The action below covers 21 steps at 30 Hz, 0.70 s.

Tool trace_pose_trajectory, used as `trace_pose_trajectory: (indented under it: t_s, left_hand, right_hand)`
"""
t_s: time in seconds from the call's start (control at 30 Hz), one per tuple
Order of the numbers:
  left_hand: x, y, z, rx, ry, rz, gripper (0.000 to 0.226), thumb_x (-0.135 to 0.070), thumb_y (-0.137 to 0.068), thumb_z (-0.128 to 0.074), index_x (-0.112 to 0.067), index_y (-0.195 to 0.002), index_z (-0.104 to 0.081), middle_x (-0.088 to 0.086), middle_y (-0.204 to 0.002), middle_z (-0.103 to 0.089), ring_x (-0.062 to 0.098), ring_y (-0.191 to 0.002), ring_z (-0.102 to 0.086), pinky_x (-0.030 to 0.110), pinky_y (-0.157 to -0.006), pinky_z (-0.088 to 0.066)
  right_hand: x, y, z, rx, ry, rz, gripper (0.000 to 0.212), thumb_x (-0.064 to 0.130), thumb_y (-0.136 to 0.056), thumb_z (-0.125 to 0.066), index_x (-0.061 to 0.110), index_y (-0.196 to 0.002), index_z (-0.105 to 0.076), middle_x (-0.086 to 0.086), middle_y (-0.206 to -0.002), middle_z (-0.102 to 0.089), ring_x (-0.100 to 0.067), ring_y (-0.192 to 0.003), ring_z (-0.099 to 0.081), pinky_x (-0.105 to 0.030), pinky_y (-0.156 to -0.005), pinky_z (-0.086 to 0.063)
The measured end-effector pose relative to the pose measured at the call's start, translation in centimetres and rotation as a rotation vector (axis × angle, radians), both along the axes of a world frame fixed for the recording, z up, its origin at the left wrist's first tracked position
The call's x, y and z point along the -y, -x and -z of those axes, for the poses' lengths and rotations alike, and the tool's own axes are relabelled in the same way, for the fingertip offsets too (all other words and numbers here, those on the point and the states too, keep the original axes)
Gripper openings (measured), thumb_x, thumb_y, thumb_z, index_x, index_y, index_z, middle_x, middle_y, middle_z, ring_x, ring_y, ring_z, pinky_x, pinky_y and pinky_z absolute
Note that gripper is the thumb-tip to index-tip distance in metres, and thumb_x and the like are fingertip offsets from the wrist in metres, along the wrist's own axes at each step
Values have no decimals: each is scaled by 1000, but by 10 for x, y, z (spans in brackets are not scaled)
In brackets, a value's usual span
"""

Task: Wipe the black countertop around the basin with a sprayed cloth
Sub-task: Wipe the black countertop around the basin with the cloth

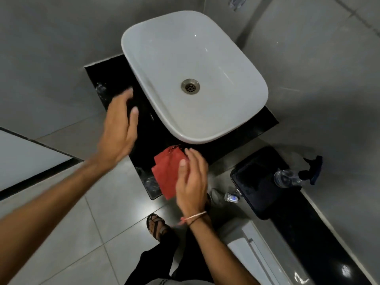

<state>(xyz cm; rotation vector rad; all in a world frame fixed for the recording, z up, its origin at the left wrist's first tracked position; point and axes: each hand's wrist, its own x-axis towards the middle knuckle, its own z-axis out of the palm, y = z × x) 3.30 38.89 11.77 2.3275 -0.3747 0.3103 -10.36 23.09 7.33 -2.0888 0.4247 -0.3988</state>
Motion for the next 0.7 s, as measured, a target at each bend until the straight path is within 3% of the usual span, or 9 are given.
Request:
trace_pose_trajectory:
  t_s: [0.07,0.17,0.27,0.37,0.43,0.7]
  left_hand:
    - [7,46,19,-56,-51,1,39,-22,-104,-39,-3,-136,-49,17,-134,-55,29,-127,-51,28,-112,-33]
    - [45,93,51,-261,-305,213,56,-35,-103,-32,-1,-146,-42,20,-148,-47,37,-139,-43,38,-119,-30]
    - [88,115,84,-267,-639,248,72,-52,-102,-15,-6,-157,-16,17,-167,-16,31,-155,-11,49,-126,-13]
    - [97,121,104,-210,-695,172,69,-50,-103,-25,-6,-156,-20,16,-166,-18,30,-155,-13,51,-126,-12]
    - [87,120,111,-144,-723,198,68,-47,-103,-29,-6,-156,-20,16,-166,-20,29,-155,-14,50,-127,-10]
    - [-5,96,120,-6,-847,631,64,-45,-104,-23,-16,-159,-9,7,-169,-10,22,-157,-2,47,-126,-9]
  right_hand:
    - [32,-18,-28,235,128,72,30,22,-105,-45,4,-112,-67,-12,-116,-67,-25,-110,-59,-24,-103,-41]
    - [64,-67,-55,327,281,29,20,14,-102,-49,4,-109,-64,-11,-111,-66,-26,-107,-57,-28,-101,-41]
    - [72,-112,-60,137,414,-250,30,21,-104,-51,5,-126,-62,-15,-130,-64,-31,-122,-56,-43,-106,-45]
    - [70,-130,-46,-192,638,-509,49,41,-107,-40,15,-148,-48,-15,-158,-44,-32,-147,-39,-47,-123,-30]
    - [70,-131,-38,-223,691,-559,52,44,-108,-37,15,-150,-46,-17,-162,-38,-33,-151,-34,-51,-127,-24]
    - [70,-127,-49,-294,631,-600,55,46,-108,-36,17,-153,-41,-13,-165,-34,-29,-154,-29,-46,-126,-27]
